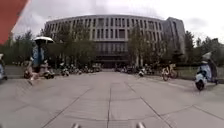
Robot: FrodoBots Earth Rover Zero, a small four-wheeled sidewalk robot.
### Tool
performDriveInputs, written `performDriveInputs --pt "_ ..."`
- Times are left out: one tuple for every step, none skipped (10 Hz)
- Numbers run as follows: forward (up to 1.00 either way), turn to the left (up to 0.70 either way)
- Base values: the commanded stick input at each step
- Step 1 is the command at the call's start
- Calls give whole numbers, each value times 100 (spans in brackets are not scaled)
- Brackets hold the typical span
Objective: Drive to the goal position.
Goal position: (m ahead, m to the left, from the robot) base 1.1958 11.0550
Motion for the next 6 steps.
performDriveInputs --pt "45 0" --pt "45 0" --pt "45 0" --pt "45 0" --pt "45 0" --pt "45 0"
